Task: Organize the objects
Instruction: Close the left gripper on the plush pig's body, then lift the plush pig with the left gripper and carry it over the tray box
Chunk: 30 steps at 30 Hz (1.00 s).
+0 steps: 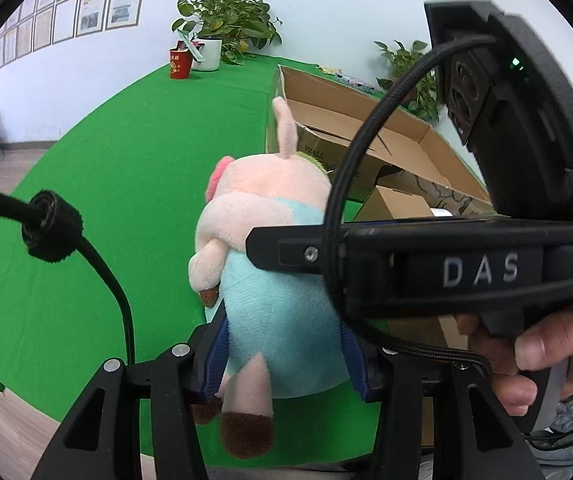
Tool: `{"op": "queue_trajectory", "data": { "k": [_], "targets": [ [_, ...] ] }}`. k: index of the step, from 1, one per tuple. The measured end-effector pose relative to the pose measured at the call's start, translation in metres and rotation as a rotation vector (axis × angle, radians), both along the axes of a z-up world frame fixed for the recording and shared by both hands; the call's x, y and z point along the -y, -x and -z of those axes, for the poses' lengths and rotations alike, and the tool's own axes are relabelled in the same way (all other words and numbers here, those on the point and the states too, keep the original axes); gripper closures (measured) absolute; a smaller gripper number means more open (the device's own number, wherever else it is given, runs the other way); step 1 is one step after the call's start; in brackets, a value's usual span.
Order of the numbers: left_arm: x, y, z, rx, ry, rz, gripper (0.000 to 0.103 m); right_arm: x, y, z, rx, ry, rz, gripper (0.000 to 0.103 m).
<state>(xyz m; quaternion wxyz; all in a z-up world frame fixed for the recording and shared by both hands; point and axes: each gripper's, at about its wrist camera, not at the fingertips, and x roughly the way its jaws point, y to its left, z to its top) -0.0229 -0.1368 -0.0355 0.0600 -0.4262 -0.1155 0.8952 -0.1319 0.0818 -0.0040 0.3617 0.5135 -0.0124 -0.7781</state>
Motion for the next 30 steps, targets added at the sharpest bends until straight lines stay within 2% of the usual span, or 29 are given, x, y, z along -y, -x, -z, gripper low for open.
{"op": "queue_trajectory", "data": {
  "k": [4,9,13,18,25,30],
  "targets": [
    [-0.018,0.001,-0.006,0.008,0.06,-0.003,0.057,-0.014,0.002,-0.001,-0.008,0.04,-0.005,0.041],
    [-0.037,0.005,-0.015,-0.009,0.097,0.0,0.058,-0.029,0.003,-0.006,-0.032,0.08,-0.005,0.045],
    [-0.057,0.014,-0.035,-0.056,0.154,0.018,0.058,-0.039,-0.001,-0.025,-0.112,0.101,-0.002,0.05],
    [-0.091,0.026,-0.063,-0.13,0.199,0.074,0.058,-0.061,0.0,-0.05,-0.201,0.128,0.059,0.052],
    [-0.135,0.054,-0.099,-0.246,0.226,0.185,0.058,-0.093,0.012,-0.081,-0.321,0.142,0.182,0.052],
    [-0.163,0.073,-0.119,-0.311,0.215,0.248,0.058,-0.108,0.028,-0.097,-0.377,0.127,0.251,0.052]
  ]
}}
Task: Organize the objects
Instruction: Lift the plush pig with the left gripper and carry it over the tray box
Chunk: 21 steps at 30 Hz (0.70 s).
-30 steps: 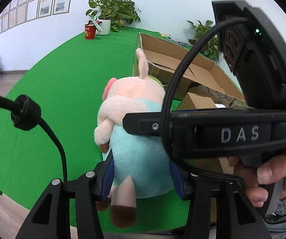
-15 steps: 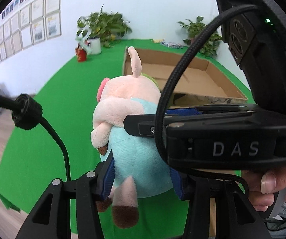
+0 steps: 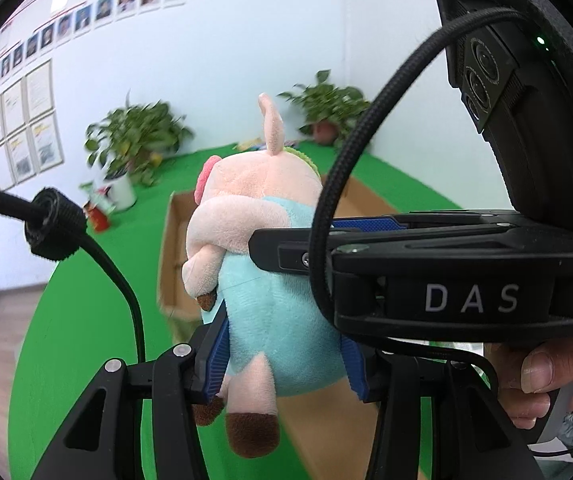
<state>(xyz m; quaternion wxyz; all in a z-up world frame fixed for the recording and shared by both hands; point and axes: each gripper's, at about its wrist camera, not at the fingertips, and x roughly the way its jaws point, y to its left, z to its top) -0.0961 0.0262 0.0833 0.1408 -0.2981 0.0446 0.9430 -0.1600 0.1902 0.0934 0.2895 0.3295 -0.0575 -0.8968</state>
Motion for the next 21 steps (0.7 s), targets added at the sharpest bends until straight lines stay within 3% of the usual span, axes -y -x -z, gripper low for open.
{"op": "queue_trajectory", "data": {
  "k": [5,13,21],
  "targets": [
    [-0.016,0.026,-0.015,-0.035,-0.023,0.056,0.058,-0.007,0.014,-0.015,-0.031,-0.035,0.036,0.052],
    [-0.016,0.078,-0.028,-0.033,-0.056,0.065,0.058,-0.011,0.04,-0.021,-0.024,-0.075,0.042,0.052],
    [0.018,0.103,-0.028,-0.01,-0.072,0.033,0.058,0.005,0.066,-0.018,0.009,-0.081,0.006,0.052]
  ]
}}
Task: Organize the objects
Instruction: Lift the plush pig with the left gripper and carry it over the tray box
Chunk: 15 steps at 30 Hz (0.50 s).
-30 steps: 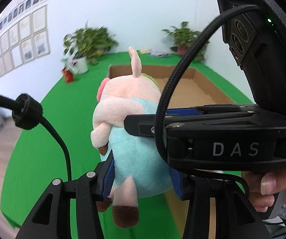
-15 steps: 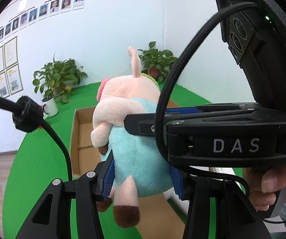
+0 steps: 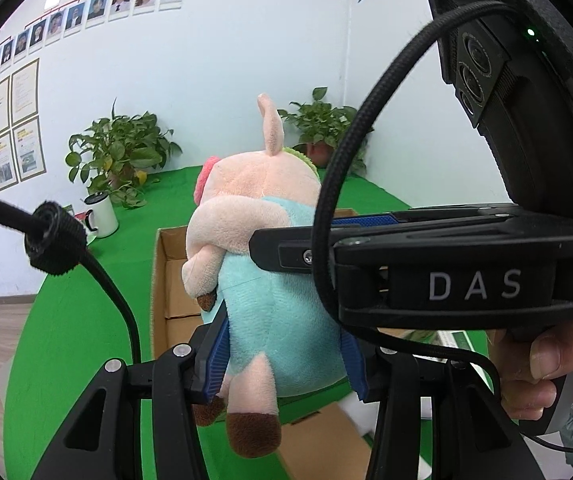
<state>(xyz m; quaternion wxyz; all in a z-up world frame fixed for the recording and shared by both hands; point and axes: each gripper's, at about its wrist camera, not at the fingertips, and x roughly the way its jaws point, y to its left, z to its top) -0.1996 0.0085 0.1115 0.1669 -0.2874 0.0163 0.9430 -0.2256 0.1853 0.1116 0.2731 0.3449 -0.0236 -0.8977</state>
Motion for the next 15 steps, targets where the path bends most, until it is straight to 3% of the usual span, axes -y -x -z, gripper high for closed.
{"op": "queue_trajectory", "data": {
  "k": [6,15],
  "targets": [
    [0.03,0.023,0.018,0.057,0.005,-0.01,0.058,0.009,0.026,0.019,0.08,0.017,-0.024,0.052],
    [0.057,0.069,0.076,0.193,-0.033,-0.039,0.058,0.028,0.063,0.058,0.168,-0.005,-0.032,0.052]
  ]
}}
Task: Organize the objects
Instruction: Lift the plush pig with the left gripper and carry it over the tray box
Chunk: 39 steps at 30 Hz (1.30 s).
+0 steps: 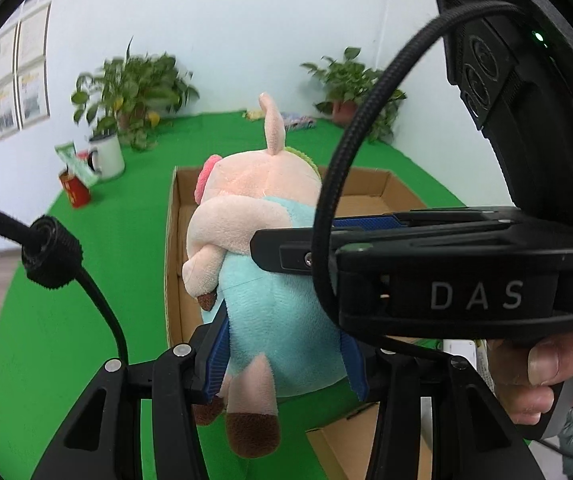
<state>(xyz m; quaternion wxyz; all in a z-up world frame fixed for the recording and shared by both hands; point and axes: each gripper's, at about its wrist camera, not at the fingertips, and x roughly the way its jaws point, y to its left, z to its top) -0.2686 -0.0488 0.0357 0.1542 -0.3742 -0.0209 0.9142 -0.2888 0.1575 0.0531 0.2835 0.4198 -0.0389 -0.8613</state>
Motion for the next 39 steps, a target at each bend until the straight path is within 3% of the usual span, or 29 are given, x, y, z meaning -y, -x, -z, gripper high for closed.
{"op": "queue_trajectory", "data": {
  "k": [7,18,30,39],
  "targets": [
    [0.021,0.017,0.049,0.075,-0.015,-0.024,0.058,0.005,0.019,0.03,0.057,0.014,-0.018,0.052],
    [0.031,0.027,0.086,0.148,-0.068,-0.039,0.051,0.005,0.036,0.058,0.149,0.039,-0.012,0.05],
    [0.055,0.01,0.076,0.123,-0.015,-0.067,0.051,0.006,0.035,0.063,0.147,0.038,-0.009,0.044],
    [0.066,0.012,0.079,0.174,-0.034,-0.158,0.049,-0.012,0.023,0.046,0.138,0.021,0.072,0.025]
  ]
}}
